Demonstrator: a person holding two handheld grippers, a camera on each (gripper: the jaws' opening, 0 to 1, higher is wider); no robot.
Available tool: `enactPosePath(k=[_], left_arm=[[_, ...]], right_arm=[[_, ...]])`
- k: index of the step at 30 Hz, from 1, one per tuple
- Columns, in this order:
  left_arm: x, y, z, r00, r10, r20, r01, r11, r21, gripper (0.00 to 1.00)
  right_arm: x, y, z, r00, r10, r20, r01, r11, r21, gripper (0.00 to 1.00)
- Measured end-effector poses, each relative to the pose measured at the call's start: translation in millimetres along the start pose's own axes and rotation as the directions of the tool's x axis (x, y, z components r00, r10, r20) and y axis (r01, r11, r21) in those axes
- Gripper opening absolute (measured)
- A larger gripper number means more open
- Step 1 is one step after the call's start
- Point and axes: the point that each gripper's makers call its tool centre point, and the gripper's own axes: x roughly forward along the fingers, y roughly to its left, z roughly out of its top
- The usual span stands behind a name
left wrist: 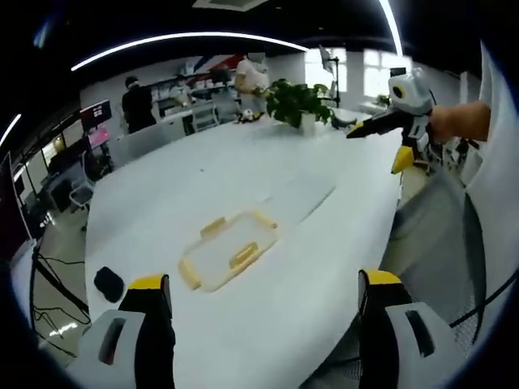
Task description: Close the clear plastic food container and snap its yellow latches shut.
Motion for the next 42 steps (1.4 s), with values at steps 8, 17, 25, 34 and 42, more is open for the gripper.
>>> enactPosePath(k=[8, 17, 25, 34, 42], left_arm=[[3, 11.0, 4.2, 0.999, -0.038, -0.024, 0.039, 0.998, 0.055, 0.92], [10, 18.8, 8.3, 0.996, -0.069, -0.048, 0.074, 0.992, 0.103, 0.94], [16, 29.9, 15.3, 0.995, -0.087, -0.039, 0.091, 0.987, 0.130, 0.93], [20, 40.0, 18.9, 0.994, -0.106, -0.034, 0.110, 0.983, 0.146, 0.94], [27, 49.2, 8.6, 0.988, -0.130, -0.083, 0.145, 0.966, 0.214, 0.93]], right_arm=[[12, -2, 6.5, 1.000, 0.025, -0.015, -0.026, 0.998, -0.050, 0.92], [24, -3, 11.3, 0.999, 0.046, -0.025, -0.048, 0.996, -0.073, 0.91], [38, 0, 12.4, 0.996, 0.063, -0.064, -0.073, 0.983, -0.171, 0.91], [54, 2, 23.4, 0.993, 0.098, -0.064, -0.109, 0.975, -0.195, 0.90], [67, -5, 29.3, 0.991, 0.112, -0.069, -0.124, 0.969, -0.212, 0.89]])
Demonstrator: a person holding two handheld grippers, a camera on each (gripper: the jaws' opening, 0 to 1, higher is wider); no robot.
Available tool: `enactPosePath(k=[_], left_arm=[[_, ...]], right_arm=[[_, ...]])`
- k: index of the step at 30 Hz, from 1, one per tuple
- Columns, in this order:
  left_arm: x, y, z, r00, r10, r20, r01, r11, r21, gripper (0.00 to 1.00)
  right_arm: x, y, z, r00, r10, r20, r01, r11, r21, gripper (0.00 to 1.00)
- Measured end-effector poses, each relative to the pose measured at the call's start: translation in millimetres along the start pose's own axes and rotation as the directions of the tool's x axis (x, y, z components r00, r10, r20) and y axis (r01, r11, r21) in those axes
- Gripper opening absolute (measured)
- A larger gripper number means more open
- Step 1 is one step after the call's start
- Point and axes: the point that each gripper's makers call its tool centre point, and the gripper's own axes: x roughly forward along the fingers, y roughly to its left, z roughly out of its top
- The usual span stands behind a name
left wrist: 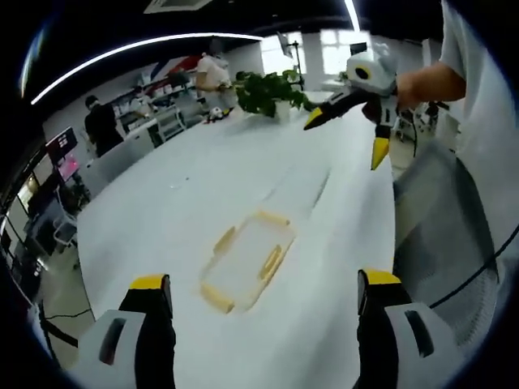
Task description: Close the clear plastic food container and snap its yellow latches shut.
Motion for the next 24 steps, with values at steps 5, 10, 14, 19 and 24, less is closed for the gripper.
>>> enactPosePath(k=[5, 10, 14, 19, 24], left_arm=[[4, 10.3, -6.3, 1.000, -0.005, -0.019, 0.005, 1.000, 0.018, 0.90], [7, 20.3, -5.3, 1.000, -0.009, -0.021, 0.009, 1.000, 0.015, 0.89], [11, 23.0, -6.2, 0.999, -0.020, -0.042, 0.022, 0.999, 0.048, 0.89], [17, 25.8, -9.1, 0.998, -0.041, -0.055, 0.045, 0.996, 0.072, 0.89], [20, 30.2, -13.2, 0.996, -0.061, -0.070, 0.067, 0.993, 0.092, 0.87]], right_arm=[[7, -6, -0.3, 1.000, 0.008, -0.012, -0.008, 1.000, -0.022, 0.88], [13, -10, 2.3, 1.000, 0.004, -0.012, -0.004, 0.999, -0.033, 0.88], [19, -11, 2.9, 1.000, 0.011, -0.015, -0.012, 0.999, -0.045, 0.87], [26, -11, 0.8, 0.999, 0.029, -0.033, -0.032, 0.997, -0.075, 0.86], [31, -15, 2.1, 0.998, 0.039, -0.040, -0.042, 0.995, -0.085, 0.85]])
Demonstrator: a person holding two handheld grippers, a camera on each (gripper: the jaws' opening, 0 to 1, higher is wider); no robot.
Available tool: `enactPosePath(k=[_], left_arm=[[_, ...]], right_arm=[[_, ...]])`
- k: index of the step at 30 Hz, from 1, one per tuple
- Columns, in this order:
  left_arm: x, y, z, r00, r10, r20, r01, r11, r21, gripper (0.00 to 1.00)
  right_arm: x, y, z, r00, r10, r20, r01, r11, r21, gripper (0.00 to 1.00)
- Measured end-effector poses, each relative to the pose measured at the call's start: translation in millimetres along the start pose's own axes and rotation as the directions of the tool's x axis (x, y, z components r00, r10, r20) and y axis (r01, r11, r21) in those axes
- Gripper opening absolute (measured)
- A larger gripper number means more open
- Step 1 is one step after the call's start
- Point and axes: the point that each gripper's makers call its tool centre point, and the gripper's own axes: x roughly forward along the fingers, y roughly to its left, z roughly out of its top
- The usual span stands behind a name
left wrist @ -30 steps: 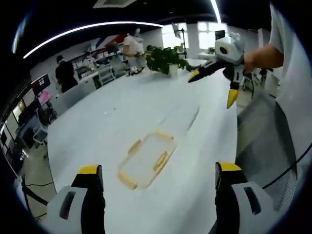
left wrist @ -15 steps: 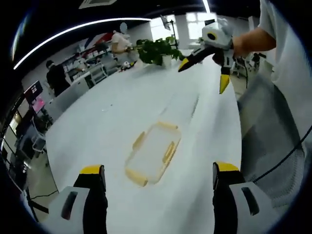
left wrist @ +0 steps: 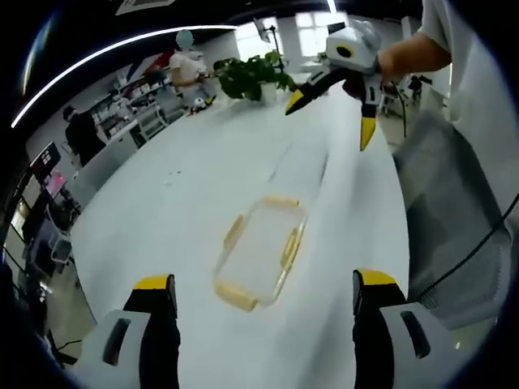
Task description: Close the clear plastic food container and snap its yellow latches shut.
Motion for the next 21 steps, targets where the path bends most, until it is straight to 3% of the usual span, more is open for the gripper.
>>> enactPosePath(k=[21], left_arm=[[18, 20.9, -18.6, 0.998, -0.047, -0.044, 0.049, 0.998, 0.046, 0.86]], right_arm=[[33, -11, -4.9, 0.995, 0.079, -0.053, -0.085, 0.990, -0.109, 0.79]])
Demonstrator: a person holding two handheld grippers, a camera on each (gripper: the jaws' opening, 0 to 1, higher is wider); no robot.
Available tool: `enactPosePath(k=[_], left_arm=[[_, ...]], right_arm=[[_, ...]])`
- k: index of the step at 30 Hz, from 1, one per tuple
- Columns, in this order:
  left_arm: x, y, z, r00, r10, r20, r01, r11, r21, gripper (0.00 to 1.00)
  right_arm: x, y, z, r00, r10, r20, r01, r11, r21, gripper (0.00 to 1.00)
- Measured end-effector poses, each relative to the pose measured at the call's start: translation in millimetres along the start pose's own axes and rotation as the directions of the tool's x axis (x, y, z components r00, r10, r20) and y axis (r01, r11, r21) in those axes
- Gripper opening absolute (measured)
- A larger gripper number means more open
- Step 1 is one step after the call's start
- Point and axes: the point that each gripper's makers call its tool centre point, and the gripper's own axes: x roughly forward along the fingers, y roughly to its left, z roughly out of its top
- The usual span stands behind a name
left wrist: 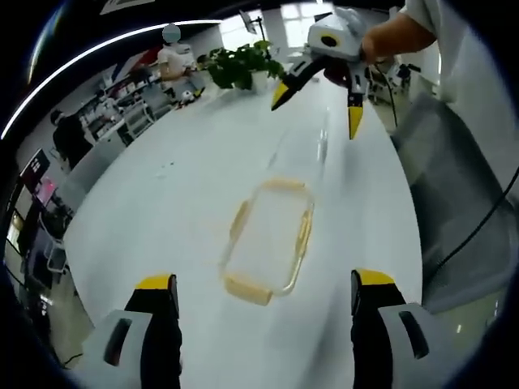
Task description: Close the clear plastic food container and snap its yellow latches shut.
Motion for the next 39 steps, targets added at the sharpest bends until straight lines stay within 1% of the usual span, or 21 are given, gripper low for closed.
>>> enactPosePath(k=[4, 6, 8, 12, 15, 18, 21, 24, 26, 30, 34, 38, 39], left_arm=[[3, 2.4, -1.7, 1.000, -0.006, -0.003, 0.006, 1.000, 0.015, 0.85], [4, 3.9, -1.0, 1.000, -0.011, 0.005, 0.011, 1.000, 0.016, 0.85], [5, 2.6, 1.8, 0.999, -0.029, 0.027, 0.029, 1.000, 0.012, 0.85], [9, 3.3, -2.6, 0.999, -0.049, 0.008, 0.048, 0.998, 0.043, 0.85], [11, 6.7, -6.6, 0.999, -0.051, -0.005, 0.051, 0.997, 0.056, 0.84], [15, 10.2, -8.4, 0.998, -0.055, -0.006, 0.056, 0.997, 0.061, 0.84], [18, 10.1, -8.6, 0.997, -0.074, 0.000, 0.074, 0.995, 0.063, 0.85], [24, 10.3, -13.3, 0.996, -0.090, -0.027, 0.092, 0.992, 0.088, 0.84], [27, 10.6, -14.5, 0.995, -0.100, -0.031, 0.102, 0.990, 0.101, 0.84], [34, 13.2, -18.4, 0.993, -0.112, -0.034, 0.115, 0.988, 0.102, 0.83], [38, 10.2, -18.3, 0.991, -0.127, -0.041, 0.131, 0.985, 0.113, 0.82], [44, 12.0, -26.2, 0.987, -0.142, -0.071, 0.151, 0.980, 0.129, 0.80], [46, 12.6, -27.4, 0.986, -0.148, -0.073, 0.157, 0.979, 0.131, 0.79]], right_arm=[[6, 0, -1.3, 1.000, 0.017, -0.004, -0.017, 1.000, -0.009, 0.78], [8, 0, -1.9, 1.000, 0.026, -0.001, -0.026, 1.000, -0.011, 0.77], [11, 0, -5.0, 0.999, 0.036, -0.010, -0.036, 0.999, -0.026, 0.77], [15, 0, -11.5, 0.999, 0.043, -0.030, -0.044, 0.998, -0.042, 0.77], [17, 0, -12.6, 0.998, 0.055, -0.030, -0.056, 0.998, -0.039, 0.76], [21, -2, -13.2, 0.997, 0.063, -0.036, -0.065, 0.997, -0.048, 0.76], [24, -5, -11.7, 0.997, 0.069, -0.032, -0.070, 0.996, -0.048, 0.76], [30, -6, -12.6, 0.996, 0.082, -0.037, -0.084, 0.995, -0.053, 0.74], [33, -6, -13.7, 0.995, 0.089, -0.047, -0.092, 0.994, -0.066, 0.74], [39, -4, -13.6, 0.992, 0.109, -0.056, -0.113, 0.990, -0.079, 0.71], [44, -3, -15.4, 0.990, 0.124, -0.068, -0.130, 0.987, -0.092, 0.69], [51, -7, -18.4, 0.989, 0.127, -0.082, -0.134, 0.986, -0.095, 0.68], [52, -8, -19.0, 0.988, 0.130, -0.082, -0.137, 0.986, -0.095, 0.66]])
